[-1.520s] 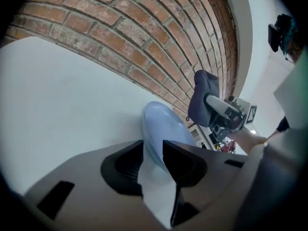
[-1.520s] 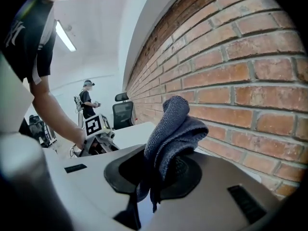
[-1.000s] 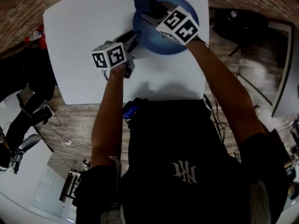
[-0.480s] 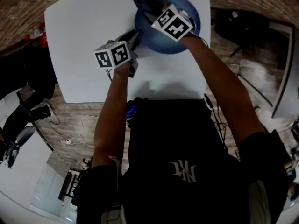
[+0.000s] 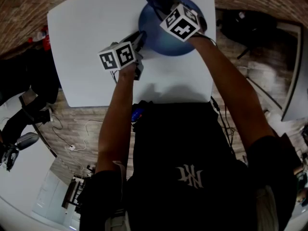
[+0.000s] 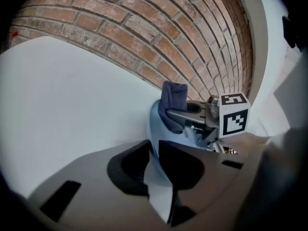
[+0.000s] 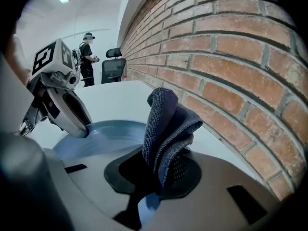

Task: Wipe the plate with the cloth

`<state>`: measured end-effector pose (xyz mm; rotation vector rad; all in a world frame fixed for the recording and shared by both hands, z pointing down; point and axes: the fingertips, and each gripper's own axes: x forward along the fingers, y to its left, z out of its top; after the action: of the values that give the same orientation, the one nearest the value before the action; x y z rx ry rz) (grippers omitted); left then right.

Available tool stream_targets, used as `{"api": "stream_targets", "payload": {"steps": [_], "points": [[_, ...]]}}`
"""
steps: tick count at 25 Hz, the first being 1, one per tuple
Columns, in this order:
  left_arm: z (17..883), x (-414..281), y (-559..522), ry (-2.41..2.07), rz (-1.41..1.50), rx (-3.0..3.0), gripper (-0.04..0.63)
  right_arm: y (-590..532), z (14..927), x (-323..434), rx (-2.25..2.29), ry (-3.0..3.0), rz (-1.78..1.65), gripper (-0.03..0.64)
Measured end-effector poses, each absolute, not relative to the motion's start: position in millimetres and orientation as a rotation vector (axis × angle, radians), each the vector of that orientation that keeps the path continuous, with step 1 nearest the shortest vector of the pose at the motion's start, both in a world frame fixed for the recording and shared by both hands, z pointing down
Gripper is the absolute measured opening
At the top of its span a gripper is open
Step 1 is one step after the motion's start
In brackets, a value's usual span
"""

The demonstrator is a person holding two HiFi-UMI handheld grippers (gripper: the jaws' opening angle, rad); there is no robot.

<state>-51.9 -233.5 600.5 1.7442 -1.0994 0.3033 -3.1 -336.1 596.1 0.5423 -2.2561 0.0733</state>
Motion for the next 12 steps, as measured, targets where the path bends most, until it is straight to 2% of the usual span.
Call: {"api": "stream_targets", "payload": {"steps": [12], "points": [[601,-55,-234,-1.125,0.314,1.734,0.061,-360,595,52,0.662,-2.059,0.021,0.074]]}}
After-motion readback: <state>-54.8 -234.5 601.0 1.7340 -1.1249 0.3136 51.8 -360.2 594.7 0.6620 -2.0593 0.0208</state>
